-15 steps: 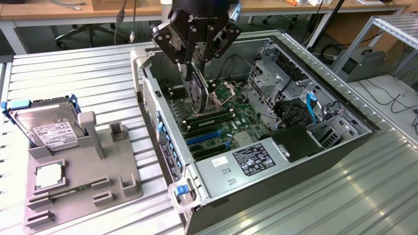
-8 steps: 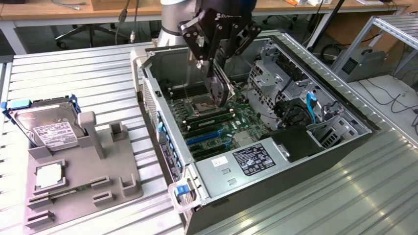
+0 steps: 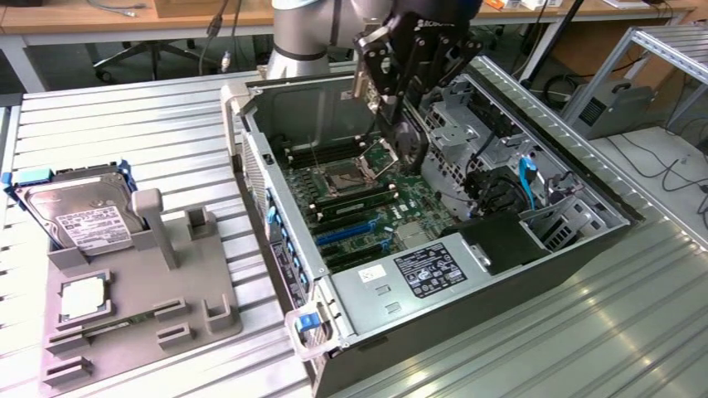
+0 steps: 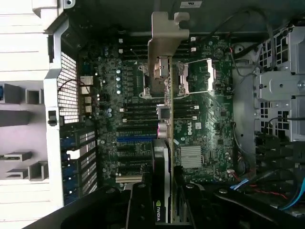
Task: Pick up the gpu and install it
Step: 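Pick up the gpu and move the gpu toward the slot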
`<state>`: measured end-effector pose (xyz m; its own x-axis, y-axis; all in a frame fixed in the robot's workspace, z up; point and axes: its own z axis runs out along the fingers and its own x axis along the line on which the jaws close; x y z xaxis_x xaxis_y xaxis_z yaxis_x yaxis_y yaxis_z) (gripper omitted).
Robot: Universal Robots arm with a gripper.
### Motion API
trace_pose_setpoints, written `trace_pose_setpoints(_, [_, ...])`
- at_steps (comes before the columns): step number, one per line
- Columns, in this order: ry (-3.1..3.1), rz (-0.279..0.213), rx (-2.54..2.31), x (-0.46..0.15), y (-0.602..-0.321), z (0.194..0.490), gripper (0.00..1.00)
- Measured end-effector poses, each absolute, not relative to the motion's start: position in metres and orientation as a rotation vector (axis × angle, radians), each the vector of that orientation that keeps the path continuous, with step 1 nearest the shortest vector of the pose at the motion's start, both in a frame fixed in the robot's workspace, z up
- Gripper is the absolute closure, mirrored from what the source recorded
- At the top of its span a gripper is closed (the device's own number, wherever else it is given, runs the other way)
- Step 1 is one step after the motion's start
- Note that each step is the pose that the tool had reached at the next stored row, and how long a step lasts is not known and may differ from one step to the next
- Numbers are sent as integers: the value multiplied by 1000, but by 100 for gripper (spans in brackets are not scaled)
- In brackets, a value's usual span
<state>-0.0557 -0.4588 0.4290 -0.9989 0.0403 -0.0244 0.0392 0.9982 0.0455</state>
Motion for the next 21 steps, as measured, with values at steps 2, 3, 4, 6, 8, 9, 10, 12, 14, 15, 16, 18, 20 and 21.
trace_pose_setpoints(2, [3115, 70, 62, -48, -459, 429, 73])
trace_pose_setpoints(3, [3115, 70, 61, -43, -459, 429, 73])
trace_pose_setpoints(4, [3115, 70, 62, -39, -459, 429, 73])
trace_pose_setpoints(6, [3115, 70, 61, -30, -458, 429, 73])
trace_pose_setpoints(8, [3115, 71, 61, -20, -458, 429, 73])
trace_pose_setpoints(9, [3115, 70, 61, -15, -458, 429, 73])
trace_pose_setpoints(10, [3115, 71, 61, -11, -458, 429, 73])
trace_pose_setpoints(12, [3115, 71, 60, -1, -458, 429, 73])
trace_pose_setpoints(14, [3115, 71, 60, 6, -457, 429, 73])
trace_pose_setpoints(15, [3115, 71, 60, 10, -457, 429, 73])
trace_pose_setpoints(16, [3115, 71, 59, 13, -457, 429, 73])
trace_pose_setpoints(18, [3115, 71, 59, 20, -457, 429, 73])
trace_pose_setpoints(20, [3115, 71, 59, 27, -456, 429, 73])
trace_pose_setpoints(21, [3115, 70, 58, 31, -456, 429, 73])
